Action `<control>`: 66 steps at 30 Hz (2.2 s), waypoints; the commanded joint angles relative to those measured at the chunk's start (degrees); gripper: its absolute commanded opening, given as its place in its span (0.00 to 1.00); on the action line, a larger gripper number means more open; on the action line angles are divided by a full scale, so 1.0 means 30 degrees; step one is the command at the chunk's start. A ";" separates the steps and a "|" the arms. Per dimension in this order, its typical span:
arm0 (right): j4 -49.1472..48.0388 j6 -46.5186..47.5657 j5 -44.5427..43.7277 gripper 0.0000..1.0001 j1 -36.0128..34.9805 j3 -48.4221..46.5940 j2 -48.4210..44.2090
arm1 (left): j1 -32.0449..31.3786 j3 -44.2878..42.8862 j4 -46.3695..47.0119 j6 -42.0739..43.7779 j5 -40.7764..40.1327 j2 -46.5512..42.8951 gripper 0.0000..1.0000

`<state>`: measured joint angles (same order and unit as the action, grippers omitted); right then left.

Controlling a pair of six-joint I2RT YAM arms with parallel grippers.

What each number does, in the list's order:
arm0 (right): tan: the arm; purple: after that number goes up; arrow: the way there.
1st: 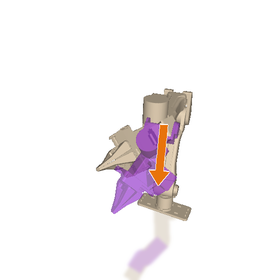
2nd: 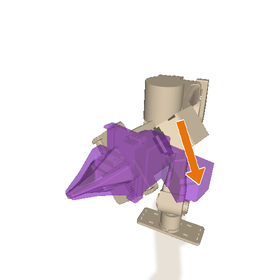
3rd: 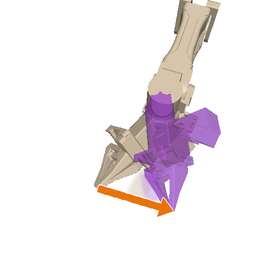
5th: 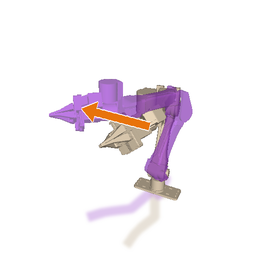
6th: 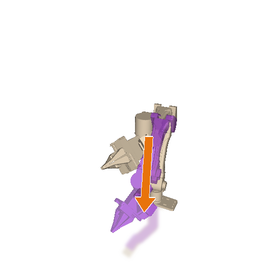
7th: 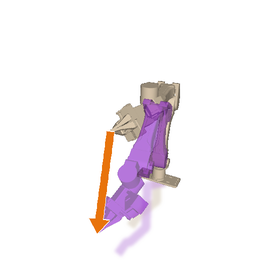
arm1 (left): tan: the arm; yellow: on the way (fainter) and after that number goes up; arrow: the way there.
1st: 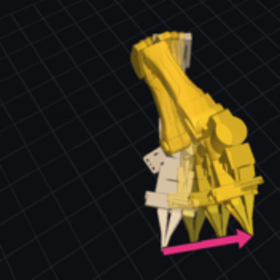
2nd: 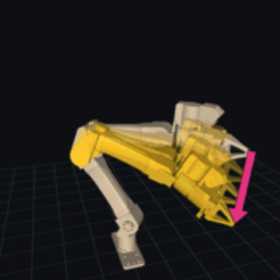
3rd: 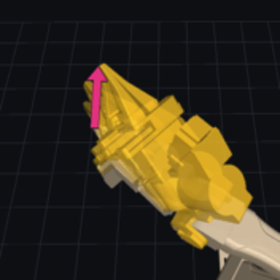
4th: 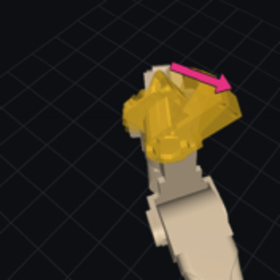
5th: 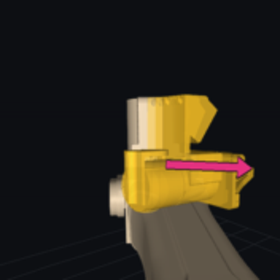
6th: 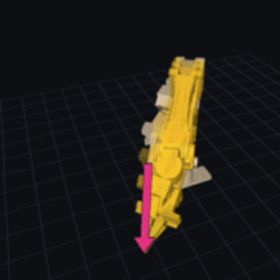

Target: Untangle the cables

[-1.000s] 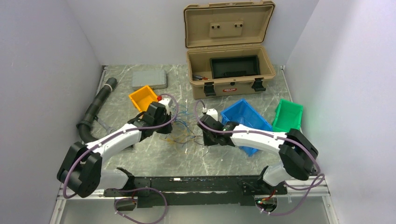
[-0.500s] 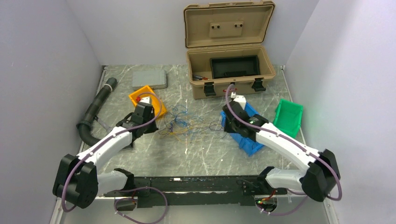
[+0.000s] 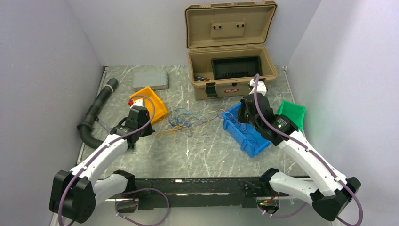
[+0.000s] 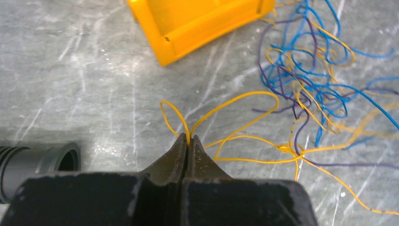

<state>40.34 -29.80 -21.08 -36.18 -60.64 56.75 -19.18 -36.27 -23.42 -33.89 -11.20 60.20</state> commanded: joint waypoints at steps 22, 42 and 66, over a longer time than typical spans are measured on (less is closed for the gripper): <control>-0.2316 0.4573 0.9995 0.00 -0.0036 -0.2316 -0.0545 | -0.3896 -0.3790 1.0048 0.3012 1.3997 0.3188 0.63; -0.2323 0.4096 0.9263 0.00 -0.0038 -0.2168 -0.0677 | -0.5337 -0.7065 1.3567 -0.0493 1.5203 1.0927 0.00; 0.1132 0.1262 -0.4626 0.00 0.0004 -0.3405 -0.4705 | -0.1209 -0.1547 0.3243 0.2574 0.1938 0.2933 0.00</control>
<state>46.68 -26.09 -32.14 -36.18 -68.47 46.37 -23.07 -38.76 -3.20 -28.60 9.02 70.83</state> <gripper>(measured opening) 0.007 0.012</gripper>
